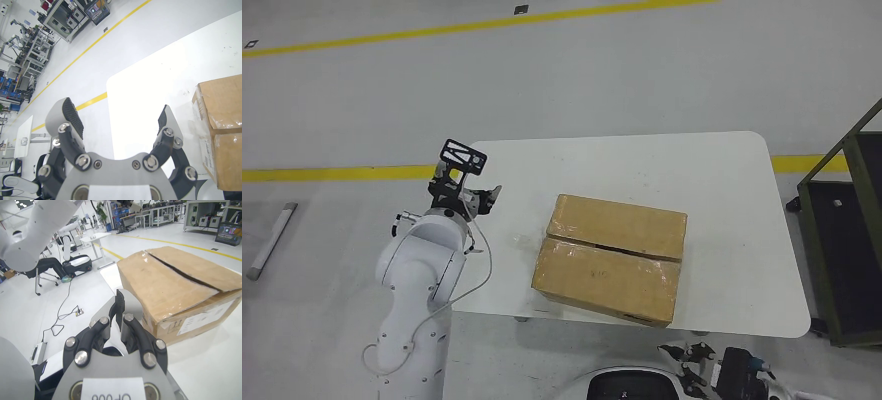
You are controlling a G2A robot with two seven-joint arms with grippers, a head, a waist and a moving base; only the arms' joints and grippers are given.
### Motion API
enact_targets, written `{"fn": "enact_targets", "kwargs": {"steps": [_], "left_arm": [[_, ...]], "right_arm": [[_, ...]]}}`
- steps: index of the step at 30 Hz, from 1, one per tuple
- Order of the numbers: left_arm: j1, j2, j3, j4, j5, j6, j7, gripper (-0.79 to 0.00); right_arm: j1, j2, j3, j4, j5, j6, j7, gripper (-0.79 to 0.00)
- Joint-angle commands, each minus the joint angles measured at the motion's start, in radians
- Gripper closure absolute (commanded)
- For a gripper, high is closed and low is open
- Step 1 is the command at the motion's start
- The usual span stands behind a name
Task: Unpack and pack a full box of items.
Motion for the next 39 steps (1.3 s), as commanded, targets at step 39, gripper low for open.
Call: {"fn": "enact_targets", "kwargs": {"steps": [39], "left_arm": [[-0.186,-0.090,0.533,0.221,-0.368,-0.037,0.044,-0.785]], "right_arm": [[0.114,-0.012,0.165,0.004,0.359,0.665,0.186,0.000]]}}
